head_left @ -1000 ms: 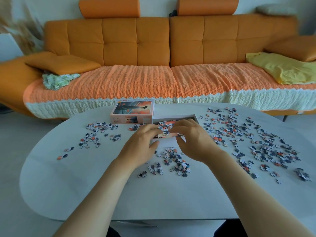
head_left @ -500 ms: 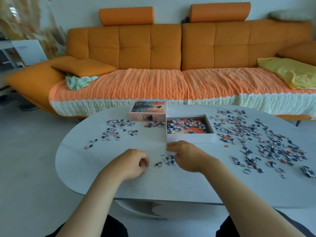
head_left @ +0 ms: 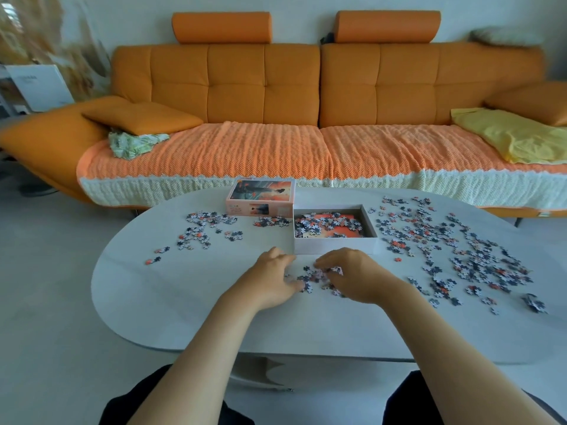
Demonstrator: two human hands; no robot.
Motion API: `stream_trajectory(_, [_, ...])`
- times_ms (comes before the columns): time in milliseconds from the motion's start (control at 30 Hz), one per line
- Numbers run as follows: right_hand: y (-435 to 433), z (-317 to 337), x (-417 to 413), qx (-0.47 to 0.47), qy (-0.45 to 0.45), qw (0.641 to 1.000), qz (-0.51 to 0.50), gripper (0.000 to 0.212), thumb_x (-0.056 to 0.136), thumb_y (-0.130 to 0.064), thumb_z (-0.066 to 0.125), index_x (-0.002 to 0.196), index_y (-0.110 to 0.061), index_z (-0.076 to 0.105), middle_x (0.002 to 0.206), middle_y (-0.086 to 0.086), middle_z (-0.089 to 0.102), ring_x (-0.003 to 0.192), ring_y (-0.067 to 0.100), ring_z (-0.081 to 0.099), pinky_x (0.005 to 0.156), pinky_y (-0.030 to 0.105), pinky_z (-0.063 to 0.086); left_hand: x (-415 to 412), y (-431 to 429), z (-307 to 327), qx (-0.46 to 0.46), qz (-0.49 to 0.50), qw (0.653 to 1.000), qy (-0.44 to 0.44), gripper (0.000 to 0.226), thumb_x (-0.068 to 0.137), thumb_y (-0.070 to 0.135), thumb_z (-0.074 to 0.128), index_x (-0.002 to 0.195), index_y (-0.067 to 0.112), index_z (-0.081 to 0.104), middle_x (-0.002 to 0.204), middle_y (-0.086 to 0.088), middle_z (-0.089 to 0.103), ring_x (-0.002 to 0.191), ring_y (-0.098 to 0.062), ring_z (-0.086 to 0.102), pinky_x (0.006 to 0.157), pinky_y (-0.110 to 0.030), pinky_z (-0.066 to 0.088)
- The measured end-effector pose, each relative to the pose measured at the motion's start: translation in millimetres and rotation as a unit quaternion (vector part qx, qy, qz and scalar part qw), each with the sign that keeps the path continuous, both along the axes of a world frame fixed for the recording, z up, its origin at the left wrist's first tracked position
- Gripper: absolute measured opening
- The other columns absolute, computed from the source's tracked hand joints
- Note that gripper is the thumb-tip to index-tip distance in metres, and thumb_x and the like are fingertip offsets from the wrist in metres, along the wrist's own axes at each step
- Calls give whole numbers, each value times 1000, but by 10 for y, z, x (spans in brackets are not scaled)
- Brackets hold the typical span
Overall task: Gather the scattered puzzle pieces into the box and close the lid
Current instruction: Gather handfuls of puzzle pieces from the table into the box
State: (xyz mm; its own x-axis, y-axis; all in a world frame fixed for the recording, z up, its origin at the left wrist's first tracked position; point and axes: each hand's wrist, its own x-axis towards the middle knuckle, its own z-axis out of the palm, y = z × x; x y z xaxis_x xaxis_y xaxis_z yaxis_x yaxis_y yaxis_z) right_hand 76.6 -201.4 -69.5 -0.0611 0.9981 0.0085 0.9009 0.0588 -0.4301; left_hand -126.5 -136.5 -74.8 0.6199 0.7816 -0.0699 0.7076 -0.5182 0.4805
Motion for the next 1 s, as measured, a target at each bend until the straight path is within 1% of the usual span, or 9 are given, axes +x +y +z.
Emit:
stream_trajectory(133, [-112, 54, 126, 14, 53, 997, -45, 39, 92, -11, 49, 122, -29, 64, 132, -11, 58, 126, 9, 49, 110, 26, 36, 241, -77, -53, 7, -51, 999, 18, 78, 88, 53, 58, 152, 23, 24, 145, 7, 29, 139, -13, 19, 110, -37, 32])
stream_trajectory(333, [-277, 57, 282, -26, -22, 996, -77, 48, 90, -23, 57, 137, -24, 53, 145, -7, 45, 136, 13, 34, 112, 26, 24, 525, -125, -112, 27, -54, 998, -8, 76, 87, 53, 58, 150, 22, 30, 140, 6, 34, 136, -13, 20, 111, -36, 31])
stream_trajectory(467, [-345, 65, 272, -23, 13, 998, -59, 47, 87, -12, 52, 131, -26, 59, 135, -9, 55, 128, 10, 43, 108, 23, 33, 562, -122, -91, 9, -60, 997, -47, 53, 90, 40, 62, 139, 26, 49, 129, 9, 43, 132, -10, 29, 108, -30, 32])
stream_trajectory(567, [-408, 114, 290, -18, 60, 995, -80, 44, 88, -12, 54, 128, -28, 59, 125, -13, 56, 114, 6, 50, 100, 19, 37, 493, -117, -3, -19, -57, 997, -48, 57, 89, 39, 62, 142, 28, 45, 134, 9, 41, 134, -9, 29, 110, -32, 30])
stream_trajectory(667, [-453, 168, 367, -38, 36, 996, -73, 52, 85, -20, 63, 135, -30, 52, 120, -11, 52, 110, 9, 51, 95, 24, 43, 287, -30, 112, -22, -44, 999, 12, 66, 84, 37, 64, 145, 33, 38, 140, 7, 34, 137, -12, 22, 111, -37, 29])
stream_trajectory(733, [-449, 182, 403, -80, 5, 994, -68, 53, 82, -25, 66, 133, -31, 54, 118, -10, 52, 101, 10, 53, 87, 24, 45, 114, 43, 141, -25, -35, 998, 46, 61, 82, 31, 66, 139, 34, 45, 128, 8, 41, 124, -11, 37, 102, -31, 37])
stream_trajectory(833, [-375, 126, 360, -73, -24, 995, -68, 31, 83, -18, 61, 113, -20, 67, 111, -3, 62, 92, 15, 59, 79, 25, 51, -38, 77, 98, -21, -27, 999, 39, 44, 83, 23, 70, 125, 31, 59, 108, 11, 50, 90, -4, 51, 86, -20, 43])
stream_trajectory(933, [-292, 63, 280, -47, -42, 996, -65, 25, 87, -8, 54, 106, -12, 70, 103, 5, 67, 95, 24, 64, 81, 30, 55, -24, 48, 34, -4, -31, 1000, 5, 33, 86, 20, 70, 117, 28, 64, 103, 11, 53, 87, -2, 54, 82, -18, 44])
stream_trajectory(1000, [-254, 71, 236, -38, -31, 996, -72, 32, 91, -9, 50, 115, -16, 69, 116, 0, 66, 104, 20, 63, 90, 26, 52, 27, 14, 13, 2, -32, 999, -18, 33, 88, 19, 68, 120, 26, 64, 102, 13, 55, 86, -2, 55, 78, -15, 43])
